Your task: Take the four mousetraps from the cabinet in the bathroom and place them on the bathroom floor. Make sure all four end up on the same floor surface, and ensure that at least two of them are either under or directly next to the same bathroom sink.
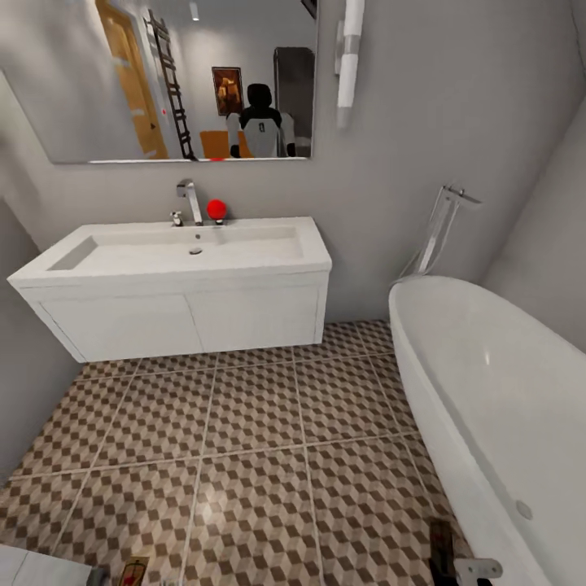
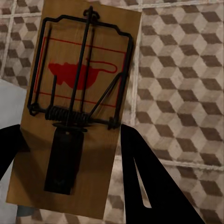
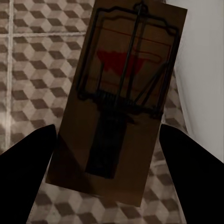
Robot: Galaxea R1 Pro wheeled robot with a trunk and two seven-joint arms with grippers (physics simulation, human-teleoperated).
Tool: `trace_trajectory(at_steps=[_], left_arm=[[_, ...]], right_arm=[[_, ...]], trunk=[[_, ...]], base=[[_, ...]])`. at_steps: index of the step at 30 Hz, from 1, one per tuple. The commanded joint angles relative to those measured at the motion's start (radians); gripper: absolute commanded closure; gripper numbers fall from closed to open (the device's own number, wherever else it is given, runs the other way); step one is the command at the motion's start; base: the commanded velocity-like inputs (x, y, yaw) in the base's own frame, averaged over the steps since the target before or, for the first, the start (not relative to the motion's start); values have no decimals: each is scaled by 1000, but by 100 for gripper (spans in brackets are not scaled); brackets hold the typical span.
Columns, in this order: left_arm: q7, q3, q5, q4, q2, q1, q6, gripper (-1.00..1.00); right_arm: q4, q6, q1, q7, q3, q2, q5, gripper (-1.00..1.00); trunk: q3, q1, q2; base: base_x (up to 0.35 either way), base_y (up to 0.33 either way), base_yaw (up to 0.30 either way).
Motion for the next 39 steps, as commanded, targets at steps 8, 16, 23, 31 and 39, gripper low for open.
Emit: trace_trajectory(at_steps=[8,16,23,31,39], left_arm=[[8,-8,-2,3,-1,-1,-3,100],[8,-8,-2,3,-1,-1,-3,100],[7,-9,-2,3,-1,-1,-3,100],[5,-9,-2,3,1,-1,-3,100],[4,-9,-2,3,1,-1,-3,100]], right_arm=[[1,-3,0,4,1,0,-8,100],[1,-3,0,4,1,0,-8,100],[0,-3,0,4,1,0,-8,100],[0,-3,0,4,1,0,-8,100],[1,-3,0,5,1,0,-8,100]], trunk=[[-4,0,0],[-7,0,0],[-9,0,0],[-9,0,0],[-7,0,0]], base=[[37,0,285],[1,0,285],[159,0,236],[321,0,26],[286,0,-80]])
